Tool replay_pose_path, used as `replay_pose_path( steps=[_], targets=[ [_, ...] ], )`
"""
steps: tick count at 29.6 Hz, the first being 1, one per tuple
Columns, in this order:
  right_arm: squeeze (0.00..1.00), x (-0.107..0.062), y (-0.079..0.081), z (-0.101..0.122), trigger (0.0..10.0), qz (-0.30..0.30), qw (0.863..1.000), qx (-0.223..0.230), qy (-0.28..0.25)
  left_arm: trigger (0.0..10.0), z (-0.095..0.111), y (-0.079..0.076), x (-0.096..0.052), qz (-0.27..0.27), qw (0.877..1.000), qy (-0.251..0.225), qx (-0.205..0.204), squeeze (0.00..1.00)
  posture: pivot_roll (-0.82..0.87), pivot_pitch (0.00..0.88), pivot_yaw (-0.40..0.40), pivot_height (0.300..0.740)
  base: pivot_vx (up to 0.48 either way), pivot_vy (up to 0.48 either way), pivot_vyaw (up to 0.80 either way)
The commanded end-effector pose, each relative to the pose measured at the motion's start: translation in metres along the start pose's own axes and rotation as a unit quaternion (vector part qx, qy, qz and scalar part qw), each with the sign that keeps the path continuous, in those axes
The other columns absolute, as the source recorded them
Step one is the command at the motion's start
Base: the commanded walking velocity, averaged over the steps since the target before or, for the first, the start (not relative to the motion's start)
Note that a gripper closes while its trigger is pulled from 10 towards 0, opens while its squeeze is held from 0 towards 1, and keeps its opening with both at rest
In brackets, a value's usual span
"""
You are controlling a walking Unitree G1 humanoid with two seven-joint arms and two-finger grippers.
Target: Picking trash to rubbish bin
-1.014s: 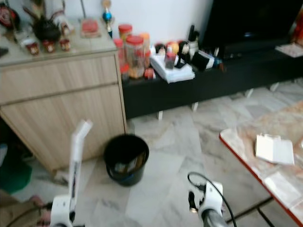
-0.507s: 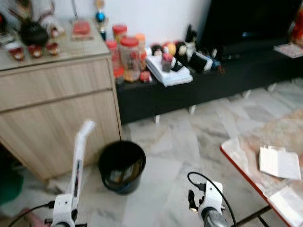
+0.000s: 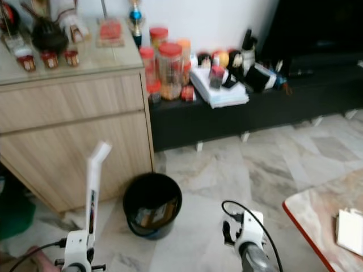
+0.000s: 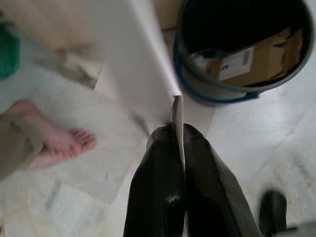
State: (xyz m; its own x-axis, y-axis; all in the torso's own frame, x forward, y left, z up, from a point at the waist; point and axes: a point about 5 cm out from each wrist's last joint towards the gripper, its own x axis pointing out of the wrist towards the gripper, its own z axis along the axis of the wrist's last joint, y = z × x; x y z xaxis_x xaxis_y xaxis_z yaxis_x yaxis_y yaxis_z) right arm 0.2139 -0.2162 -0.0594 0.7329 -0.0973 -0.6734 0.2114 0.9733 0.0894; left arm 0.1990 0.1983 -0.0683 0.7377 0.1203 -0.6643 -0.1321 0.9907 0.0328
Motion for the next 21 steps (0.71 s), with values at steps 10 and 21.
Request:
replay_pose_path(
  steps=[10,21],
  targets=[
    [0.00,0.002,-0.004,0.013,10.0,0.007,1.000,-0.018,-0.019,10.0,-0.001,-0.010,0.000,-0.013,1.000,0.001,-0.003,0.00,0.01,0.063,-0.039,0.740,0.336,0.000,0.00],
    [0.00,0.009,0.013,0.039,10.0,0.053,0.997,-0.028,-0.056,10.0,0.008,-0.017,0.003,-0.032,0.999,-0.009,0.000,0.00,0.01,0.073,-0.043,0.740,0.333,0.000,0.00]
  ],
)
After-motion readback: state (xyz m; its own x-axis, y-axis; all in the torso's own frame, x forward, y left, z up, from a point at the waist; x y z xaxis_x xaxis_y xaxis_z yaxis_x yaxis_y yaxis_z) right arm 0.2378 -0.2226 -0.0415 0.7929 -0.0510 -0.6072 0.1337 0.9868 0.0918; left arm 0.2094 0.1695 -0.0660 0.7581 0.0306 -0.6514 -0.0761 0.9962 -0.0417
